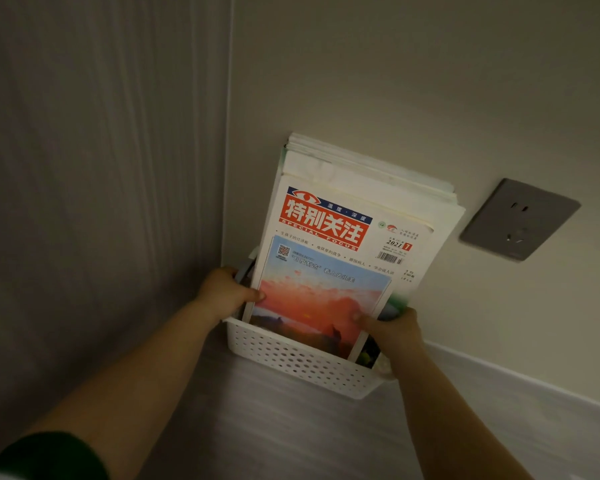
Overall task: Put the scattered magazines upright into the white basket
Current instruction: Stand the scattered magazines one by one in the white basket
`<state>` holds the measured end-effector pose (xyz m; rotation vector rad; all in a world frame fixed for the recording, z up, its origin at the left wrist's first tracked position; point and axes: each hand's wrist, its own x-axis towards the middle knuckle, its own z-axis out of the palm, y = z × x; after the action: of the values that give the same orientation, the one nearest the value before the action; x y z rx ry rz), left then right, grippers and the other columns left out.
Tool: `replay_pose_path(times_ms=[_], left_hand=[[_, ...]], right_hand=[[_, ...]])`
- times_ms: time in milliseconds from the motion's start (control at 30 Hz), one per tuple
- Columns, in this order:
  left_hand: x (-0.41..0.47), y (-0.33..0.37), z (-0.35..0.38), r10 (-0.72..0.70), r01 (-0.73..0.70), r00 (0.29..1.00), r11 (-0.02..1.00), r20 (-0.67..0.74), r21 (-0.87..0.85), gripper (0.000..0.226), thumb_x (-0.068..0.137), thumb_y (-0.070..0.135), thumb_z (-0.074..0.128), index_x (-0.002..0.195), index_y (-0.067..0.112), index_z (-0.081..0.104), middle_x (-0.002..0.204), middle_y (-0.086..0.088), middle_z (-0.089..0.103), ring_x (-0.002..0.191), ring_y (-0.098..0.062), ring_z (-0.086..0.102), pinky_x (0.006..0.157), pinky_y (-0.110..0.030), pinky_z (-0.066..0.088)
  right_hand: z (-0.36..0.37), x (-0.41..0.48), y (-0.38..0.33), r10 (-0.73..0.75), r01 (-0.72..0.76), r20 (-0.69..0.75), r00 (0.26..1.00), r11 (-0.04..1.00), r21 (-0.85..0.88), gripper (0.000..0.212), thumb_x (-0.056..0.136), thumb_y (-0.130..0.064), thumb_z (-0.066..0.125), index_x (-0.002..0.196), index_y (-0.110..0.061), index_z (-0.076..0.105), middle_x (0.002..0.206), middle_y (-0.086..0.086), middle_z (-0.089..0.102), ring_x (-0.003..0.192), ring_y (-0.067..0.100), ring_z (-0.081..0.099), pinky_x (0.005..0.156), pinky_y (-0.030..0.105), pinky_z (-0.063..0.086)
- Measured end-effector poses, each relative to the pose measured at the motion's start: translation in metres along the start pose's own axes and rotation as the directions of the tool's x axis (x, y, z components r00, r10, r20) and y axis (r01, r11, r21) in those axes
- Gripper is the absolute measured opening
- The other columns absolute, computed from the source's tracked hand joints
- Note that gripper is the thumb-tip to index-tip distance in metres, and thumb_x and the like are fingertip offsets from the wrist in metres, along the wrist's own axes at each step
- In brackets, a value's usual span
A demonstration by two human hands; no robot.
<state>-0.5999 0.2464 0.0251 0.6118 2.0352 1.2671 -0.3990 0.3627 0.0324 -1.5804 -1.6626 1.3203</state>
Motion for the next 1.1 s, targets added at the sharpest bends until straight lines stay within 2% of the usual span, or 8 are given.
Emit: replay_pose_path(times_ms=[167, 267, 400, 467, 567, 767, 867, 1100], left_hand=[[-0.02, -0.008, 0.0, 0.008, -0.009, 0.996, 1.0, -0.087, -0.018, 0.042, 0.075, 0.014, 0.067, 0.114, 0.004, 0.054, 0.121, -0.019, 0.059, 0.112, -0.035, 0.054, 0.087, -0.039, 0.043], [-0.045, -0.017, -0.001, -0.043, 0.029, 0.989, 0.994, -0.142, -0.104, 0.039, 0.077, 0.015, 0.065, 0.112, 0.003, 0.055, 0.12, -0.021, 0.06, 0.11, -0.036, 0.055, 0.09, -0.041, 0.045], [-0.088, -0.033, -0.005, -0.141, 0.097, 0.965, 0.975, -0.221, -0.201, 0.036, 0.078, 0.014, 0.065, 0.11, 0.001, 0.057, 0.113, -0.022, 0.063, 0.102, -0.035, 0.06, 0.087, -0.04, 0.048], [-0.111, -0.041, -0.008, -0.184, 0.131, 0.951, 0.968, -0.249, -0.212, 0.03, 0.078, 0.014, 0.066, 0.104, 0.0, 0.06, 0.096, -0.02, 0.066, 0.087, -0.032, 0.063, 0.08, -0.038, 0.052], [-0.15, -0.051, -0.009, -0.193, 0.133, 0.931, 0.97, -0.311, -0.204, 0.011, 0.079, 0.012, 0.065, 0.077, 0.001, 0.061, 0.061, -0.009, 0.059, 0.055, -0.023, 0.056, 0.052, -0.025, 0.044], [-0.24, -0.065, 0.002, -0.253, 0.15, 0.857, 0.956, -0.448, -0.254, 0.03, 0.077, 0.009, 0.065, 0.052, 0.009, 0.051, 0.021, 0.004, 0.047, 0.038, -0.015, 0.049, 0.032, -0.02, 0.04], [-0.285, -0.08, 0.01, -0.28, 0.153, 0.807, 0.949, -0.52, -0.275, 0.031, 0.077, 0.01, 0.066, 0.049, 0.007, 0.052, 0.018, 0.005, 0.045, 0.039, -0.019, 0.05, 0.038, -0.023, 0.037], [-0.367, -0.106, 0.012, -0.355, 0.154, 0.697, 0.923, -0.623, -0.353, 0.03, 0.076, 0.013, 0.066, 0.049, 0.007, 0.056, 0.019, 0.006, 0.047, 0.041, -0.017, 0.051, 0.044, -0.024, 0.032]], right_hand=[[0.003, 0.0, 0.006, -0.066, 0.065, -0.031, 0.997, 0.997, -0.031, 0.067, 0.064, -0.026, 0.079, 0.117, -0.006, 0.045, 0.113, 0.012, 0.061, 0.093, 0.028, 0.06, 0.08, 0.041, 0.052], [0.004, -0.008, 0.006, -0.147, 0.143, -0.025, 0.989, 0.983, -0.114, 0.064, 0.066, -0.028, 0.078, 0.116, -0.01, 0.044, 0.113, 0.009, 0.059, 0.084, 0.02, 0.053, 0.064, 0.028, 0.046], [0.005, -0.023, 0.008, -0.208, 0.216, 0.058, 0.976, 0.952, -0.215, 0.061, 0.066, -0.034, 0.077, 0.114, -0.014, 0.046, 0.114, 0.007, 0.06, 0.087, 0.019, 0.051, 0.076, 0.034, 0.044], [0.004, -0.035, 0.012, -0.209, 0.238, 0.135, 0.969, 0.935, -0.264, 0.056, 0.067, -0.037, 0.076, 0.11, -0.016, 0.047, 0.113, 0.005, 0.06, 0.085, 0.017, 0.051, 0.075, 0.032, 0.042], [-0.001, -0.057, 0.018, -0.238, 0.293, 0.216, 0.947, 0.915, -0.278, 0.049, 0.067, -0.04, 0.075, 0.104, -0.022, 0.049, 0.111, 0.002, 0.061, 0.082, 0.014, 0.05, 0.072, 0.029, 0.037], [-0.018, -0.105, 0.029, -0.273, 0.397, 0.4, 0.875, 0.877, -0.27, 0.043, 0.068, -0.04, 0.074, 0.102, -0.033, 0.049, 0.112, -0.005, 0.064, 0.077, 0.009, 0.05, 0.063, 0.024, 0.034], [-0.022, -0.128, 0.035, -0.273, 0.441, 0.484, 0.832, 0.854, -0.276, 0.04, 0.068, -0.04, 0.074, 0.093, -0.035, 0.043, 0.112, -0.004, 0.064, 0.077, 0.009, 0.051, 0.059, 0.024, 0.035], [-0.007, -0.179, 0.046, -0.302, 0.573, 0.631, 0.715, 0.769, -0.282, 0.052, 0.067, -0.043, 0.073, 0.109, -0.024, 0.05, 0.114, -0.003, 0.063, 0.08, 0.008, 0.05, 0.052, 0.017, 0.032]])
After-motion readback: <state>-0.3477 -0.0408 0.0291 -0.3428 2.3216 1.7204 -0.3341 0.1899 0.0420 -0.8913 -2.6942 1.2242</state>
